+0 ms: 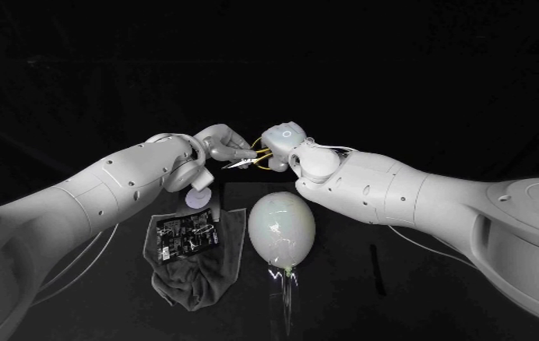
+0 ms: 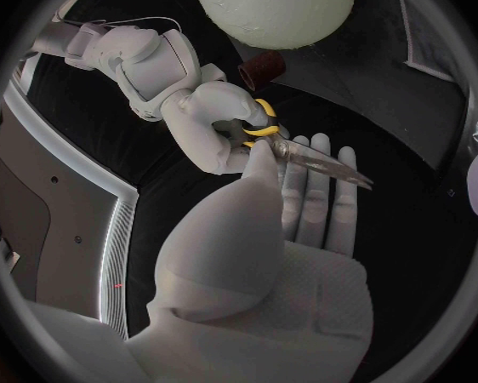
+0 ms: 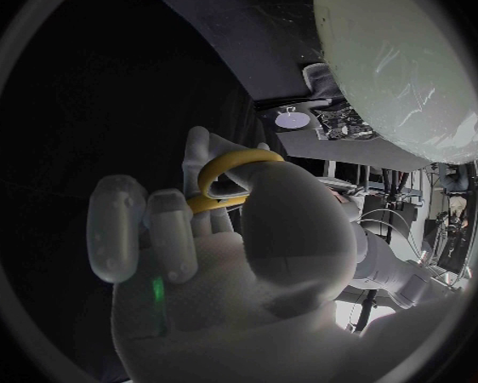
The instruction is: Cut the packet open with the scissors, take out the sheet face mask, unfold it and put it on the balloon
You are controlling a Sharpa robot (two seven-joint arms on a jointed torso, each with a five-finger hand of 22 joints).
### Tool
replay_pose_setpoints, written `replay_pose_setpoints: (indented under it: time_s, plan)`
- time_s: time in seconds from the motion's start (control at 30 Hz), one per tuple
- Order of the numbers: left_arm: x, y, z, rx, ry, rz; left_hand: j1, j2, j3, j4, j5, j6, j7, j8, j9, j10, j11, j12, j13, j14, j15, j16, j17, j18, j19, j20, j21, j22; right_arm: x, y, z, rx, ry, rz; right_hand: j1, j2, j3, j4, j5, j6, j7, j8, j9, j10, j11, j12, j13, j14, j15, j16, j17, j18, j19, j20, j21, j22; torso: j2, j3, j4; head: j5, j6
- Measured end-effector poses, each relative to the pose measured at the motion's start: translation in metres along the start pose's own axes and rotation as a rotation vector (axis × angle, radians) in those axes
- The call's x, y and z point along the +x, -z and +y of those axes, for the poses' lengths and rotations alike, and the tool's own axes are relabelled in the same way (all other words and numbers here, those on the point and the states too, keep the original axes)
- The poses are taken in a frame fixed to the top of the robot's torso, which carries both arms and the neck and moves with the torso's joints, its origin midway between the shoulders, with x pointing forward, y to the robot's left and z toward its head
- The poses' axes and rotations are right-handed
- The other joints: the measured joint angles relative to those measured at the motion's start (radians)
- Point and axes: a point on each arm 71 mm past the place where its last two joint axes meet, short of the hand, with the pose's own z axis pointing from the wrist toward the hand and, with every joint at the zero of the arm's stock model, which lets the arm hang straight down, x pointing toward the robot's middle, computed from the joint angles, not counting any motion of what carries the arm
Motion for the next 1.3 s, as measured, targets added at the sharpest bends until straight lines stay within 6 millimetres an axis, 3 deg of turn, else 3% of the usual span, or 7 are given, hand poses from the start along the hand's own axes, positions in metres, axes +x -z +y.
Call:
replay_pose_setpoints:
  time_s: [0.27,0.37,0.43,0.53,0.8,0.93,1.3]
  plan:
    - [0.0,0.0,0.0,-0.01,0.01,0.009,0.012,-0.012,0.032,0.032,0.0,0.002,-0.002,0.0,0.0,0.012,0.009,-0.008,-0.002,0.013,-0.005,0.007,0.02,0.0,-0.007,-0.007,0.041,0.026,0.0,0.001,-0.001,-0.01,-0.006,-0.012,0.012,-0.036,0.015,0.031,0.009,-0.019,0.015,-0.014,0.015,0.009,-0.005,-0.075,-0.042,-0.001,0.004,-0.071,-0.039,0.042,-0.069,0.007,-0.163,-0.001,0.0,0.0008,-0.0001,0.002,-0.003]
    - [0.0,0.0,-0.001,-0.01,0.014,0.01,0.016,-0.016,0.04,0.04,0.0,0.002,-0.002,0.0,0.0,0.021,0.012,-0.013,-0.002,0.019,-0.009,0.007,0.03,0.0,-0.012,-0.012,0.061,0.04,0.001,0.001,-0.002,-0.014,-0.012,-0.018,-0.004,-0.076,0.033,0.084,0.005,-0.035,0.008,-0.06,-0.021,0.0,0.004,-0.148,-0.091,-0.016,0.014,-0.21,-0.253,0.066,-0.209,0.023,-0.425,-0.001,0.0,0.0006,-0.0004,0.002,-0.004]
    - [0.0,0.0,-0.001,-0.01,0.016,0.011,0.015,-0.022,0.041,0.038,0.0,0.004,-0.004,0.0,0.0,0.026,0.009,-0.015,-0.002,0.021,-0.01,0.007,0.036,0.0,-0.022,-0.014,0.077,0.05,0.001,0.002,-0.003,-0.016,-0.017,-0.022,-0.018,-0.121,0.028,0.112,-0.003,-0.067,-0.005,-0.073,-0.068,-0.044,0.045,-0.203,-0.137,-0.098,0.068,-0.377,-0.476,0.071,-0.367,0.042,-0.707,-0.048,0.0,0.0006,-0.0004,0.002,-0.005]
    - [0.0,0.0,-0.002,-0.008,0.02,0.011,-0.002,-0.05,0.105,0.041,-0.001,0.004,-0.004,0.001,0.001,0.034,0.01,-0.021,-0.001,0.024,-0.008,0.007,0.047,0.0,-0.04,-0.018,0.101,0.068,0.001,0.003,-0.004,-0.017,-0.024,-0.027,-0.027,-0.158,0.018,0.13,-0.006,-0.127,-0.018,-0.077,-0.106,-0.129,0.051,-0.221,-0.183,-0.203,0.083,-0.515,-0.629,0.071,-0.439,0.053,-0.822,-0.095,0.0,0.0006,-0.0004,0.002,-0.004]
    - [0.001,0.0,-0.004,-0.008,0.028,0.013,-0.037,-0.094,0.208,0.043,-0.006,-0.012,-0.008,0.028,0.015,0.041,0.009,-0.026,-0.001,0.026,-0.008,0.006,0.069,-0.001,-0.068,-0.018,0.154,0.106,0.002,0.009,-0.008,-0.032,-0.049,-0.038,0.0,-0.205,-0.043,0.184,-0.007,-0.204,-0.029,-0.077,-0.222,-0.222,0.044,-0.221,-0.332,-0.217,0.026,-0.567,-0.673,0.113,-0.391,0.066,-0.924,-0.189,0.0,0.001,-0.0004,0.005,-0.004]
    - [0.002,0.0,-0.004,-0.01,0.03,0.017,-0.057,-0.113,0.229,0.044,0.0,-0.013,-0.009,0.057,0.015,0.046,0.01,-0.026,0.001,0.029,-0.01,0.006,0.076,-0.001,-0.079,-0.016,0.171,0.118,0.001,0.013,-0.009,-0.043,-0.06,-0.042,0.024,-0.201,-0.058,0.199,-0.007,-0.206,-0.03,-0.076,-0.264,-0.227,0.042,-0.221,-0.381,-0.183,-0.003,-0.508,-0.612,0.135,-0.35,0.059,-0.926,-0.197,0.0,0.0011,-0.0005,0.007,-0.006]
    - [0.004,0.0,-0.003,-0.024,0.026,0.032,-0.098,-0.146,0.284,0.041,0.001,-0.024,-0.012,0.104,0.05,0.062,0.001,-0.029,0.005,0.034,-0.012,0.006,0.095,-0.001,-0.098,-0.016,0.216,0.151,-0.001,0.019,-0.01,-0.078,-0.103,-0.038,0.072,-0.18,-0.061,0.203,-0.007,-0.2,-0.004,-0.071,-0.327,-0.224,0.036,-0.221,-0.456,-0.131,0.005,-0.458,-0.555,0.148,-0.309,0.05,-0.915,-0.183,0.0,0.0018,-0.0007,0.01,-0.009]
